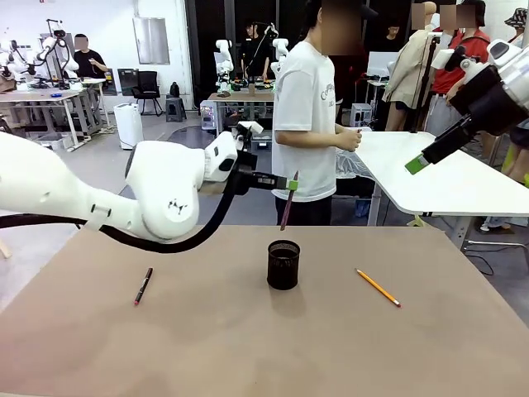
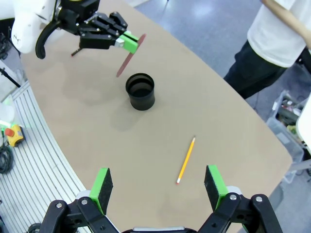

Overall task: Place the pens into the pen holder.
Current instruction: Pick up a writing instrument from the table and place it into the Pen holder.

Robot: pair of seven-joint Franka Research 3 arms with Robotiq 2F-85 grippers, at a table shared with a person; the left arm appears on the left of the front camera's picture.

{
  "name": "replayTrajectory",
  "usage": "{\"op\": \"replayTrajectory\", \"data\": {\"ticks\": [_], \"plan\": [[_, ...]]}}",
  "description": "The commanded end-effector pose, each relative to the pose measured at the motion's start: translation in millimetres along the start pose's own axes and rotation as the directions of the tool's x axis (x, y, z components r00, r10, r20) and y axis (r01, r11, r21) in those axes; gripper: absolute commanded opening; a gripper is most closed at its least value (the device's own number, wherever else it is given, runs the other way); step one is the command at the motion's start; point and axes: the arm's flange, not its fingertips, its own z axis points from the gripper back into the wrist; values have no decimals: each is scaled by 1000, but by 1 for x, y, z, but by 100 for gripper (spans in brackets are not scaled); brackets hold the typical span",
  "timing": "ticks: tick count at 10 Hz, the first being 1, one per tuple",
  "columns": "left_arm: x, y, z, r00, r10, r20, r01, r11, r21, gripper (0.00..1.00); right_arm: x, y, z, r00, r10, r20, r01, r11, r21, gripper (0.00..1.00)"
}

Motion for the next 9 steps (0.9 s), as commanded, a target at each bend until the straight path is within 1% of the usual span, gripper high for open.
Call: {"op": "replayTrajectory", "data": {"ticks": [1, 2, 3, 4, 8, 9], "plan": [[-9, 3, 16, 1000, -31, 5, 31, 998, -60, 0, 1, 0, 1, 1000, -4, 9, 4, 1000, 11, 100], [-13, 4, 17, 999, -34, 5, 34, 999, -36, 0, 1, 0, 1, 1000, -4, 9, 4, 1000, 11, 100], [-13, 5, 16, 999, 6, 47, -6, 1000, -3, 0, 1, 0, 1, 1000, -4, 9, 4, 1000, 11, 100], [-13, 4, 6, 999, -41, 4, 41, 999, -25, 0, 1, 0, 1, 1000, -4, 9, 4, 1000, 11, 100], [-15, 4, 4, 999, -37, 13, 38, 999, -25, 0, 1, 0, 1, 1000, -4, 9, 4, 1000, 11, 100], [3, 18, 24, 998, -66, 8, 66, 994, -87, 0, 1, 0, 1, 1000, -4, 9, 4, 1000, 11, 100]]}}
